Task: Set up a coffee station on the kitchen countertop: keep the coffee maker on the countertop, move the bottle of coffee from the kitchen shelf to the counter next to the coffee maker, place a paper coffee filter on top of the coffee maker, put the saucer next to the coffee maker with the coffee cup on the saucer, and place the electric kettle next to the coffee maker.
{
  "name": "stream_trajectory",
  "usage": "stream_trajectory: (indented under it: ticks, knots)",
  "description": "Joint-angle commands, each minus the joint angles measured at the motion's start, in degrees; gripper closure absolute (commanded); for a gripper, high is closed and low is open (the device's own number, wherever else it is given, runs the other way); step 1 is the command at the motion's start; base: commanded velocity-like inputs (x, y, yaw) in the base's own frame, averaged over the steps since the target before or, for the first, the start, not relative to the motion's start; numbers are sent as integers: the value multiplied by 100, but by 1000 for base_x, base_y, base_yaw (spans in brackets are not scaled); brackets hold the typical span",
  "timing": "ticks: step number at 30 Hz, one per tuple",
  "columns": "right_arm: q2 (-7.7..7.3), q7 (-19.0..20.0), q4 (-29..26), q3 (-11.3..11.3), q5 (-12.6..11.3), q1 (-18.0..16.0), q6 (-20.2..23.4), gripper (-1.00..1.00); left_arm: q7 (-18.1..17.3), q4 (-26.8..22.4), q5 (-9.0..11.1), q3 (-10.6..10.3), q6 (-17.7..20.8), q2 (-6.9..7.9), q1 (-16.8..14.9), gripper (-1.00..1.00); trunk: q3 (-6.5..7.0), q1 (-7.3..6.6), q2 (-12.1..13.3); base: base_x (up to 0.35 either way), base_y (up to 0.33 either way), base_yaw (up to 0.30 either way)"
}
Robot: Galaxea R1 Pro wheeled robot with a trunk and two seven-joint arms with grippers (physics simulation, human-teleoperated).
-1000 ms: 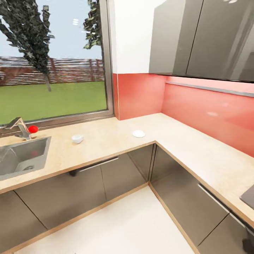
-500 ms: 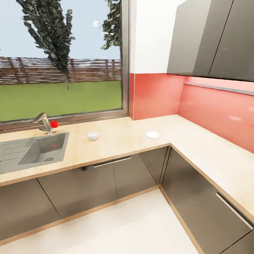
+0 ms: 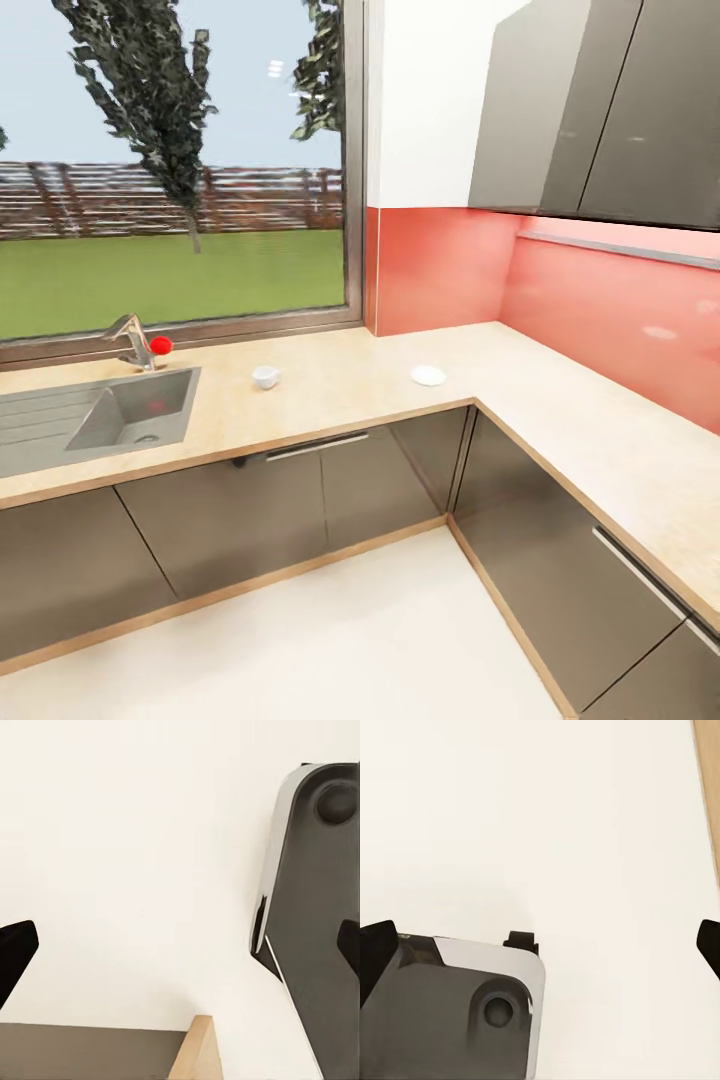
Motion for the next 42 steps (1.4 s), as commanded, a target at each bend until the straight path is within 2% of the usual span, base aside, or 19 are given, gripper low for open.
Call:
stream_trajectory:
  ticks: [1, 3, 6, 10, 11, 13, 14, 16, 20, 21, 24, 26, 29, 34, 37, 42]
  knots:
    - [4, 34, 3, -49, 52, -4, -23, -100, 2, -20, 55, -24, -14, 5, -13, -100, -10, 3, -10, -17, -3, 0]
    - [24, 36, -9, -51, 48, -4, -28, -100, 1, -45, 42, -30, -14, 7, -90, -100, -10, 3, -10, -10, -2, 0]
    - [291, 26, -41, -50, 63, -4, -156, -100, 30, -197, -46, -39, -14, 6, -391, -100, -10, 3, -10, -3, -1, 0]
    - [675, 0, -295, -49, 76, -4, -916, -100, 25, -684, -114, -31, -27, 24, -856, -100, -10, 3, -10, 0, 0, 0]
    - [701, -5, -362, -49, 76, -4, -979, -100, 19, -752, -115, -30, -28, 23, -899, -100, -10, 3, -10, 0, 0, 0]
    - [794, -21, -791, -49, 73, -4, -1150, -100, -3, -1232, -111, -31, -38, 17, -1088, -100, -10, 3, -10, 0, 0, 0]
    - [808, -23, -889, -49, 72, -4, -1166, -100, -6, -1355, -109, -32, -43, 14, -1119, -100, -10, 3, -10, 0, 0, 0]
    - [841, -25, -1280, -49, 66, -7, -1205, -100, -15, -1900, -106, -32, -57, -6, -1229, -100, -10, 3, -10, 0, 0, 0]
    - [914, -27, -1860, -49, 52, -39, -1226, -100, -20, -2939, -100, -32, -64, -58, -1310, -100, -10, 3, -10, 0, 0, 0]
    - [1017, -28, -2113, -49, 46, -170, -1231, -100, -21, -3671, -89, -32, -66, -74, -1356, -100, -10, 3, -10, 0, 0, 0]
    - [1132, -28, -2223, -49, 44, -437, -1237, -100, -21, -4172, -70, -32, -62, -85, -1538, -100, -10, 3, -10, 0, 0, 0]
    - [1208, -29, -2261, -51, 43, -874, -1239, -100, -23, -4404, -57, -39, -37, -91, -1942, -100, -10, 3, -10, 0, 0, 0]
    - [1239, -45, -2268, -55, 38, -1203, -1236, -100, -26, -4431, -57, -40, 16, -94, -2285, -100, -10, 3, -10, 0, 0, 0]
    - [1300, -199, -2271, -57, 10, -1898, -1232, -100, -47, -4400, -59, -41, 112, -106, -3050, -100, -10, 3, -10, 0, 0, 0]
    - [1413, -293, -2279, -58, -228, -2538, -1230, -100, -61, -4399, -76, -96, 643, -203, -3788, -100, -10, 3, -10, 0, 0, 0]
    - [1462, -310, -2258, -58, -306, -3246, -1206, -100, -64, -4399, -70, -327, 1412, -297, -4492, -100, -10, 3, -10, 0, 0, 0]
